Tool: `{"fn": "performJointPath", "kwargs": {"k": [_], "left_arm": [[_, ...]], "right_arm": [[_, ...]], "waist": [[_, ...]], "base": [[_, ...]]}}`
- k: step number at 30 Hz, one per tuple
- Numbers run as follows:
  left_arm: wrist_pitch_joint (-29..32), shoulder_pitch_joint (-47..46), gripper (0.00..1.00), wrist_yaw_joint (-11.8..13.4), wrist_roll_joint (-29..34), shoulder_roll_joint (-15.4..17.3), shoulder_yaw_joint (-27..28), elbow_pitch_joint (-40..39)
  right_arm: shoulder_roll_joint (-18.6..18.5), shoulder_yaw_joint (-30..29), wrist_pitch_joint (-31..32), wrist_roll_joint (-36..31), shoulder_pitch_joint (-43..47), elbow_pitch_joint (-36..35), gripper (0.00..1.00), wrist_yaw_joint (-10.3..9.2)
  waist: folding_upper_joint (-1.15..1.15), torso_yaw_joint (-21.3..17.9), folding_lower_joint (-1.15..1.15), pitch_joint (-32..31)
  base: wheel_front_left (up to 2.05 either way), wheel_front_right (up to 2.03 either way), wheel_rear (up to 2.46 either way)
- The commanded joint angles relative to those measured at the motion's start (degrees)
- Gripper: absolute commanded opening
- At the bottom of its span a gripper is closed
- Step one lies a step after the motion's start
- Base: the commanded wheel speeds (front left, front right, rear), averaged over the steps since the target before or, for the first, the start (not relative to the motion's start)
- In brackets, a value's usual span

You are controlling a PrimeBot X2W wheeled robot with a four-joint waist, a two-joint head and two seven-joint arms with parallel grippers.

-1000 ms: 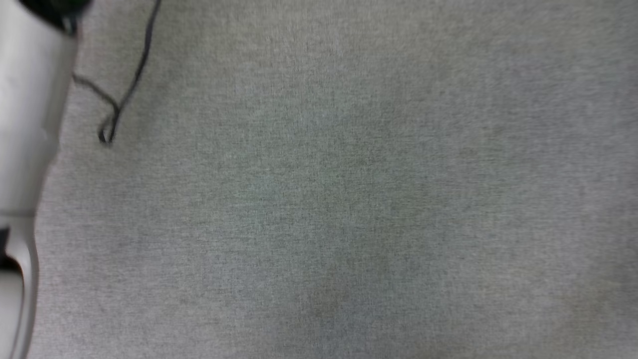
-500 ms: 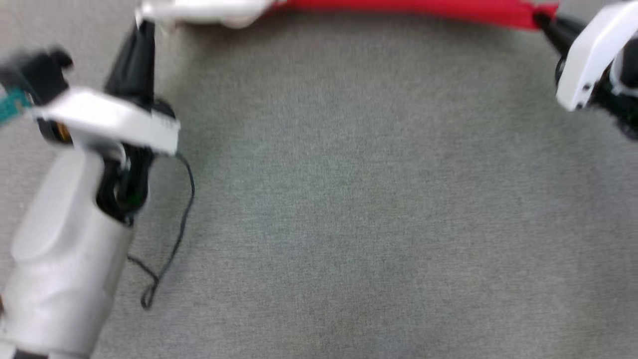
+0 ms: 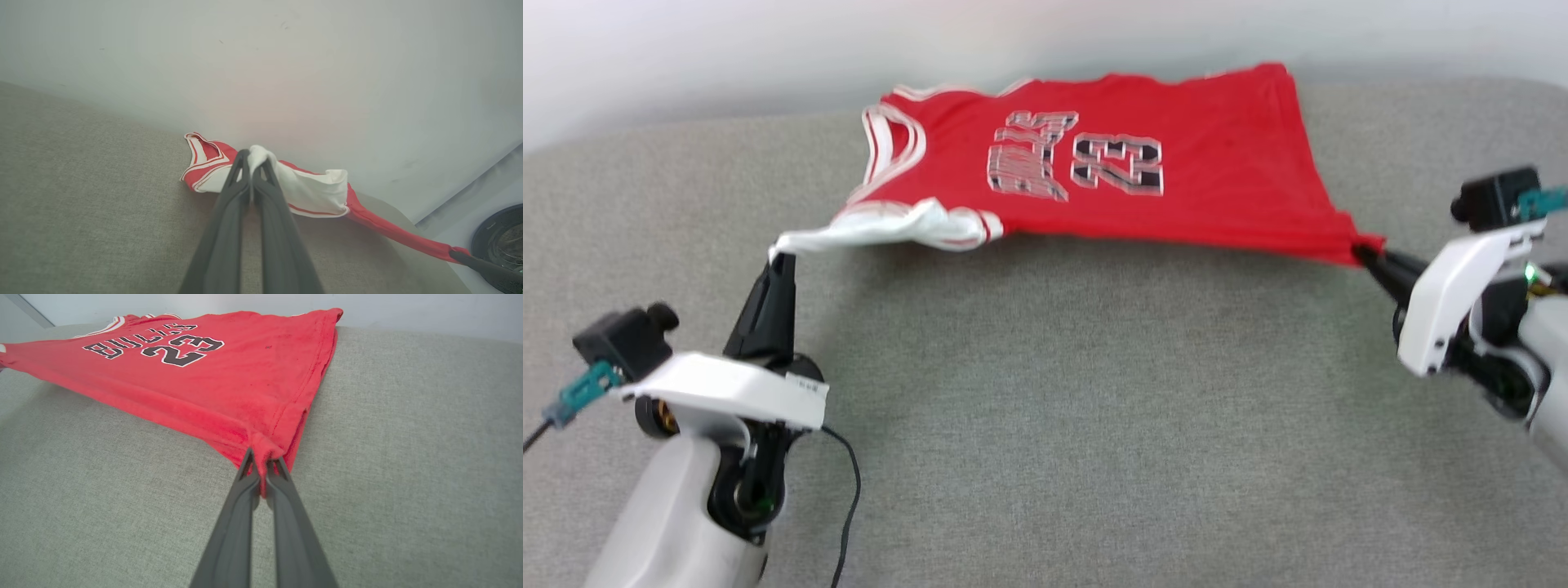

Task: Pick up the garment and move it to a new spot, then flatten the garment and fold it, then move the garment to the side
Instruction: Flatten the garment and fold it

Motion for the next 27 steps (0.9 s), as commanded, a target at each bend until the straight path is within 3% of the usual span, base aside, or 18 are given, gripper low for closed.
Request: {"fn": "performJointPath", "kwargs": {"k": [1, 11, 18, 27], "left_arm": [[-0.1, 2.7, 0.0, 0.0, 0.4, -0.5, 1.2, -0.9], [-0.1, 13.6, 0.0, 0.0, 3.1, -2.2, 2.6, -3.4], [-0.1, 24.1, 0.0, 0.0, 3.8, -6.7, 7.6, -5.5], [-0.1, 31.8, 0.0, 0.1, 6.0, -10.2, 12.5, -11.0]], "right_arm": [[-0.5, 0.7, -0.8, 0.7, 2.7, -0.5, 0.0, -0.06], [-2.1, 2.7, -3.6, 1.2, 11.3, -2.7, 0.0, -0.06], [-3.9, 3.3, -6.6, 1.6, 19.3, -4.2, 0.0, -0.07], [-6.4, 3.6, -9.6, -0.9, 25.6, -7.6, 0.0, -0.08]], "waist": [[0.0, -0.1, 0.02, -2.4], [0.0, 0.0, 0.02, -7.2], [0.0, -0.2, 0.02, -11.5], [0.0, -0.3, 0.02, -13.0]], "base": [[0.0, 0.0, 0.0], [0.0, 0.0, 0.0], [0.0, 0.0, 0.0], [0.0, 0.0, 0.0]]}}
